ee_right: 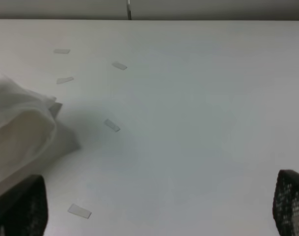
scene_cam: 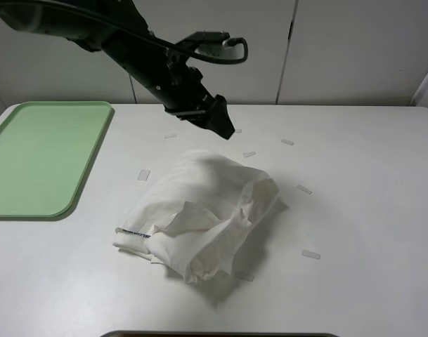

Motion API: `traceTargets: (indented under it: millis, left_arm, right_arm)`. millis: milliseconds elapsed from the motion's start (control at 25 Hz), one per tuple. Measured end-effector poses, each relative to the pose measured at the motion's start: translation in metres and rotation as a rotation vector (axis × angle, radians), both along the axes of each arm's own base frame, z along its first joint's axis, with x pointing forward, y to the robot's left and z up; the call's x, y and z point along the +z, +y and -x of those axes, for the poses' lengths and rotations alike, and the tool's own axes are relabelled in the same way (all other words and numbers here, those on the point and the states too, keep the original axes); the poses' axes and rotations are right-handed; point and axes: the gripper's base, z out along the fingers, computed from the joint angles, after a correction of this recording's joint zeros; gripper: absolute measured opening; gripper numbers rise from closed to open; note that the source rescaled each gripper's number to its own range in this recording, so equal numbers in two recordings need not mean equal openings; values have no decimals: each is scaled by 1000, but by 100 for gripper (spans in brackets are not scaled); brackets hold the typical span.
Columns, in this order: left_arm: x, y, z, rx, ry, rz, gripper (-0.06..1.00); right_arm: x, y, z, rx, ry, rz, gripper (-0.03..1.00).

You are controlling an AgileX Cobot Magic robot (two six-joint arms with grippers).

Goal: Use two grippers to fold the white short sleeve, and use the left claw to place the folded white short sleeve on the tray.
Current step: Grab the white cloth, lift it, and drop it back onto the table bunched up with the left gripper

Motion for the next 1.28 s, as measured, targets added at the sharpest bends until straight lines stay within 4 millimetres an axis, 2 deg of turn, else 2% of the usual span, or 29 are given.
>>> traceTargets:
  millis: [80, 160, 280, 320, 360, 440, 560, 760, 1000, 1280]
  left_arm:
    - [17, 12, -3, 5, -73, -26, 78]
    - [35, 32, -2, 72, -91, -42, 82]
    - [35, 64, 4, 176, -49, -56, 84]
    - [29, 76, 6, 211, -30, -68, 84]
    - [29, 76, 6, 211, -30, -68, 84]
    - [3, 103, 14, 298, 56, -92, 84]
    - [-28, 120, 32, 357, 179, -86, 84]
    - [-52, 118, 57, 319, 250, -13, 84]
    - [-61, 91, 81, 221, 254, 63, 84]
    - [-70, 67, 105, 106, 217, -4, 84]
  right_arm:
    - [0, 0, 0, 0, 0, 0, 100]
    - [0, 0, 0, 0, 0, 0, 100]
    - [0, 0, 0, 0, 0, 0, 100]
    - [0, 0, 0, 0, 0, 0, 100]
    - [0, 0, 0, 0, 0, 0, 100]
    - [0, 0, 0, 0, 0, 0, 100]
    - [0, 0, 0, 0, 0, 0, 100]
    - [0, 0, 0, 0, 0, 0, 100]
    - [0, 0, 0, 0, 0, 0, 100]
    - [0, 0, 0, 0, 0, 0, 100]
